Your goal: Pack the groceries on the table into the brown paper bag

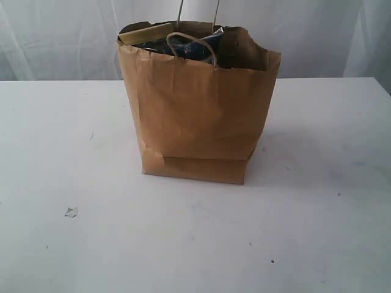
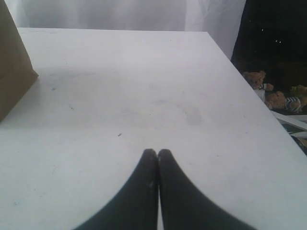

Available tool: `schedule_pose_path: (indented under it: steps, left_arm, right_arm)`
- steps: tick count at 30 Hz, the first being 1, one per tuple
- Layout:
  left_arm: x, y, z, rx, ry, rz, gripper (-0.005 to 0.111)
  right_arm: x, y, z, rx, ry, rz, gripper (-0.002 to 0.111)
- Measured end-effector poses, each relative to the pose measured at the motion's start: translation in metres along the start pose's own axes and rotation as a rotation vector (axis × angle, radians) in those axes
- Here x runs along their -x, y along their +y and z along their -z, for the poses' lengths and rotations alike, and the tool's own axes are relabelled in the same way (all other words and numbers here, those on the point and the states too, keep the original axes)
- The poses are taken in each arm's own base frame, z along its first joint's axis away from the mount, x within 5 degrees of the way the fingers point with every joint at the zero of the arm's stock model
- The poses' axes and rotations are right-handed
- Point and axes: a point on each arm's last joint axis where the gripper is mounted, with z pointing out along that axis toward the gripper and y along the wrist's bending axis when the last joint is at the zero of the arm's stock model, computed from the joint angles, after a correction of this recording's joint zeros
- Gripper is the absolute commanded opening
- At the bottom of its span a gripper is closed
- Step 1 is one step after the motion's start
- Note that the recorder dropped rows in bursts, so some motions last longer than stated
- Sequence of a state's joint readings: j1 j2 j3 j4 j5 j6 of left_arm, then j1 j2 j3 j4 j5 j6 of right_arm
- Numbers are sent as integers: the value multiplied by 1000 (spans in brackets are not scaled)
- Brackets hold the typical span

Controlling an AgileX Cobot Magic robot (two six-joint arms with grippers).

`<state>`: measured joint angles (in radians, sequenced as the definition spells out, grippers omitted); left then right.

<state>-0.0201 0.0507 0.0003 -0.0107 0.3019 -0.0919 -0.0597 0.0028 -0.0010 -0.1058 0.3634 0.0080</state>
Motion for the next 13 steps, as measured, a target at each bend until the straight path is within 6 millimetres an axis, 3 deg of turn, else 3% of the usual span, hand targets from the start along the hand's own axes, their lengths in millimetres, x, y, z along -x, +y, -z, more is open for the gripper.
schedule_pose_path:
  steps: [13]
  left_arm:
    - [0, 0, 0, -6, 0, -3, 0]
  right_arm:
    - [0, 0, 0, 0, 0, 0, 0]
